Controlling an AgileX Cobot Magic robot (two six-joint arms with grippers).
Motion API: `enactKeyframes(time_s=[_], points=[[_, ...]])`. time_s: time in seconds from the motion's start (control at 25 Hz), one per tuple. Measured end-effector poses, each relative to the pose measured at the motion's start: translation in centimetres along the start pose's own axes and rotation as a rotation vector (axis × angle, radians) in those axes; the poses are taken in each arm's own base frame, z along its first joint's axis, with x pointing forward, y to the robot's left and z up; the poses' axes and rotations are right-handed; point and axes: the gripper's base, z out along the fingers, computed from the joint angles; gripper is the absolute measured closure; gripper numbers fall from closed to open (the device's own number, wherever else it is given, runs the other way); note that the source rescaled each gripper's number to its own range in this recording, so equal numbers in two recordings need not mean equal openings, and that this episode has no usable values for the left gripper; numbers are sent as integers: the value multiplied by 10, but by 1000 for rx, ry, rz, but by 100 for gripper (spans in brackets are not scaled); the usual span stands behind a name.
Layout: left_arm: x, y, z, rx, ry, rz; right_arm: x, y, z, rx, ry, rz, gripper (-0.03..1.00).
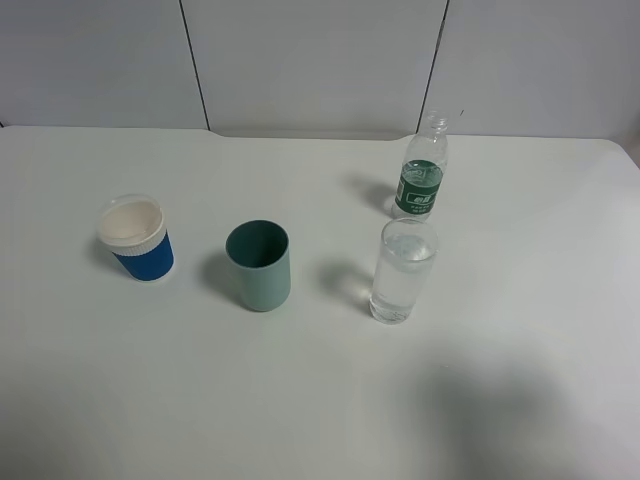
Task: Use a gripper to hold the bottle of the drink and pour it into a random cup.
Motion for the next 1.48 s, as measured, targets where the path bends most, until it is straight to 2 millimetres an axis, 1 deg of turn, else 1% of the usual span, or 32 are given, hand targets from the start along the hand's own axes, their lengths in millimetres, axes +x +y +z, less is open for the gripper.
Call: enactKeyframes(time_s=[1.48], points=[[0,0,0,0,0,0,0,0,0,0,0,0,27]])
